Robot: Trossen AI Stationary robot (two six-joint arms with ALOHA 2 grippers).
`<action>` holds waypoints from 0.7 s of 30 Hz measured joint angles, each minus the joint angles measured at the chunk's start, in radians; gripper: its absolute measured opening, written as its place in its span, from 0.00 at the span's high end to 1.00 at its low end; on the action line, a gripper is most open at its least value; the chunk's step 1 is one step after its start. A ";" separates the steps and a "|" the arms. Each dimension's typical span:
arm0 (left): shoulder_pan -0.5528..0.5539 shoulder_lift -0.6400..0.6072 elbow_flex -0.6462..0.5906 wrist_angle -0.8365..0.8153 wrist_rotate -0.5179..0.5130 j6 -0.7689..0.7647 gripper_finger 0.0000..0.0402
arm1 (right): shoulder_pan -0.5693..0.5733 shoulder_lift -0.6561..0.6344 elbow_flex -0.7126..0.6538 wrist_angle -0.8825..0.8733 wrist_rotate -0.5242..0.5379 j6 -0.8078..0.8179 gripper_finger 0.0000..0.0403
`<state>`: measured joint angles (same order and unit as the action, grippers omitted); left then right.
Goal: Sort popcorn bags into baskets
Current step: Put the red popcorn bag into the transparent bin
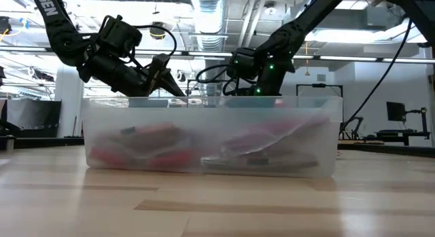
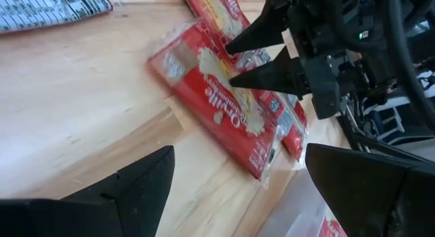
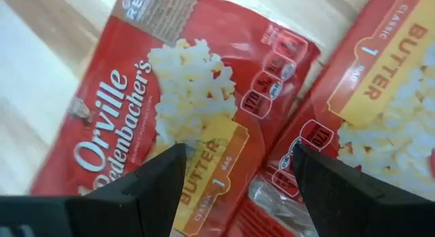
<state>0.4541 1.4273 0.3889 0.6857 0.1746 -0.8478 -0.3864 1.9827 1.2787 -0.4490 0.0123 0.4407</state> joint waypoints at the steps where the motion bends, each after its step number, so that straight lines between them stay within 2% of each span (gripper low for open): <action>1: 0.000 0.000 0.000 0.000 -0.003 0.000 0.20 | 0.001 0.000 0.000 0.010 -0.016 0.001 0.27; 10: 0.000 0.000 0.000 -0.006 -0.005 -0.004 0.20 | 0.024 0.000 0.000 0.028 -0.067 0.012 0.27; 17: 0.000 0.000 0.000 -0.025 -0.005 0.002 0.20 | 0.041 -0.005 0.059 0.004 -0.072 -0.018 0.27; 21: 0.000 0.000 0.000 -0.024 -0.006 0.005 0.20 | 0.027 -0.005 0.075 -0.017 -0.040 -0.054 0.28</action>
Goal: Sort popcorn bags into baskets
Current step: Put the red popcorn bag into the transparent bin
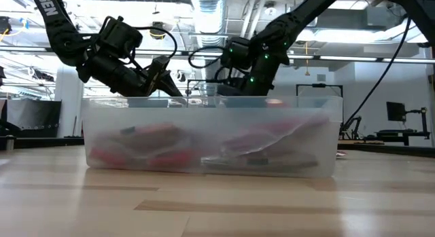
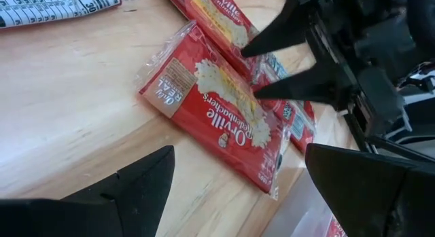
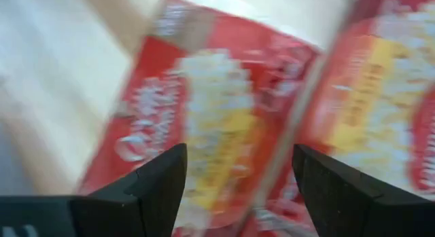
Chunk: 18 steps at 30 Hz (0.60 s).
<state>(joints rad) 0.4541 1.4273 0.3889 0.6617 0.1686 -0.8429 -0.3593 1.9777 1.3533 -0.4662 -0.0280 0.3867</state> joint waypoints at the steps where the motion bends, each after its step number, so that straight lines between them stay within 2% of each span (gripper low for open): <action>1: 0.000 0.000 0.000 0.000 -0.001 0.000 0.20 | -0.009 0.004 0.000 -0.006 0.002 -0.002 0.29; 13: 0.000 0.000 0.000 0.001 -0.009 -0.015 0.20 | -0.207 -0.040 0.000 -0.153 0.025 -0.046 0.30; 18: 0.000 0.000 0.000 0.001 -0.012 -0.016 0.20 | -0.253 -0.034 0.000 -0.153 0.007 -0.070 0.30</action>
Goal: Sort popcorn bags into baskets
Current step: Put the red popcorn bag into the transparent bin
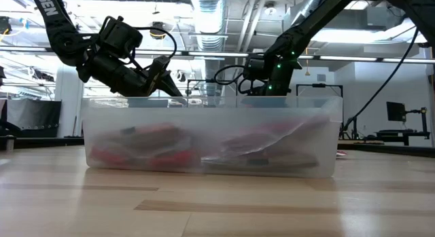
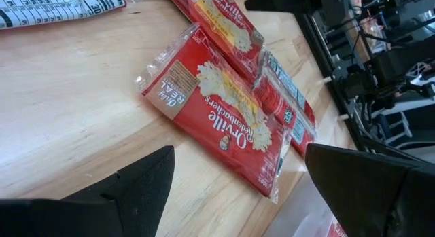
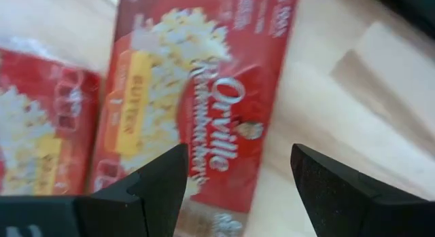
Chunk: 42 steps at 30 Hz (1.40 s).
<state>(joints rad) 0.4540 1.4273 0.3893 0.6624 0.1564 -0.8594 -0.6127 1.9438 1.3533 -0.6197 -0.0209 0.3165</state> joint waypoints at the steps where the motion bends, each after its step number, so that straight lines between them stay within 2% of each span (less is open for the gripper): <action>1: 0.000 0.000 0.000 0.000 0.000 0.000 0.20 | -0.004 0.002 0.000 -0.001 -0.011 -0.001 0.30; 9: 0.000 0.000 0.000 0.000 -0.014 -0.002 0.20 | -0.001 0.062 0.000 -0.001 -0.045 -0.017 0.30; 14: 0.000 0.000 0.000 -0.001 -0.015 -0.002 0.20 | 0.001 0.098 0.005 0.020 -0.172 0.000 0.30; 16: 0.000 0.000 0.000 -0.001 -0.023 -0.002 0.20 | 0.019 0.098 0.004 0.026 -0.159 -0.002 0.32; 18: 0.000 0.000 0.000 -0.001 -0.035 -0.002 0.20 | 0.040 0.100 0.004 0.040 -0.130 -0.004 0.38; 20: 0.000 0.000 0.000 -0.001 -0.043 -0.002 0.20 | 0.047 0.101 0.004 0.044 -0.132 -0.013 0.47; 27: 0.000 0.000 0.000 -0.001 -0.052 -0.014 0.20 | 0.037 0.102 0.003 0.039 -0.151 -0.030 0.94; 33: 0.005 0.000 0.000 -0.001 -0.049 -0.036 0.20 | 0.023 0.069 0.036 -0.021 -0.140 -0.029 0.97; 42: 0.043 0.000 0.000 0.016 -0.004 -0.088 0.20 | 0.027 -0.148 0.072 -0.130 -0.126 0.064 0.99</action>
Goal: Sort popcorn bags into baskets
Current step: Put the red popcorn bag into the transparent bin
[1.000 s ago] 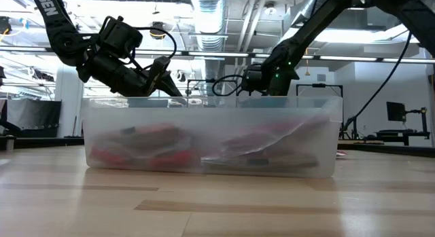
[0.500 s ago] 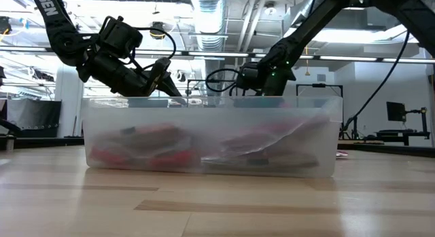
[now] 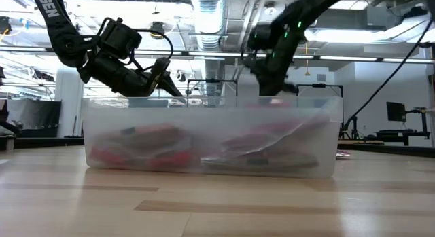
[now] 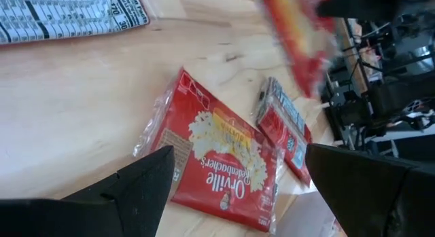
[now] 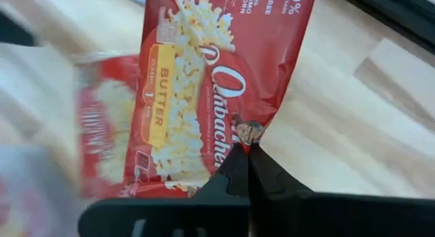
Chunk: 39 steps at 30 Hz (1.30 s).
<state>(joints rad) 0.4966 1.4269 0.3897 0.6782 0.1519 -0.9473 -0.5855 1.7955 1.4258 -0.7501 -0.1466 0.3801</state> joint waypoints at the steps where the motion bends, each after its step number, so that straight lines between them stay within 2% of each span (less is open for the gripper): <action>1: 0.004 0.000 0.000 0.004 0.001 -0.001 0.20 | 0.014 -0.027 0.000 -0.012 0.003 0.019 0.99; 5: 0.013 0.000 0.000 0.043 0.002 -0.008 0.20 | 0.125 -0.111 0.002 -0.082 0.068 0.118 0.99; 11: 0.014 0.000 0.000 0.073 0.012 -0.012 0.20 | 0.365 -0.187 0.002 -0.111 0.208 0.383 0.99; 18: 0.014 0.000 0.000 0.102 0.061 -0.023 0.20 | 0.700 -0.206 0.002 -0.155 0.415 0.839 0.99; 24: 0.014 0.000 0.000 0.100 0.075 -0.022 0.20 | 0.926 -0.127 0.002 -0.213 0.554 1.248 0.96; 29: 0.008 0.000 0.000 0.099 0.089 -0.042 0.20 | 1.007 -0.013 0.002 -0.218 0.558 1.408 0.96; 35: -0.005 0.000 0.000 0.096 0.098 -0.087 0.20 | 1.002 0.100 0.001 -0.116 0.534 1.458 0.98; 39: -0.005 0.000 0.000 0.096 0.107 -0.094 0.20 | 1.002 0.131 0.000 -0.101 0.526 1.517 0.91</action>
<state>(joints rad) 0.4919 1.4265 0.3897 0.7746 0.2589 -1.0412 0.4168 1.9263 1.4261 -0.8512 0.3796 1.8976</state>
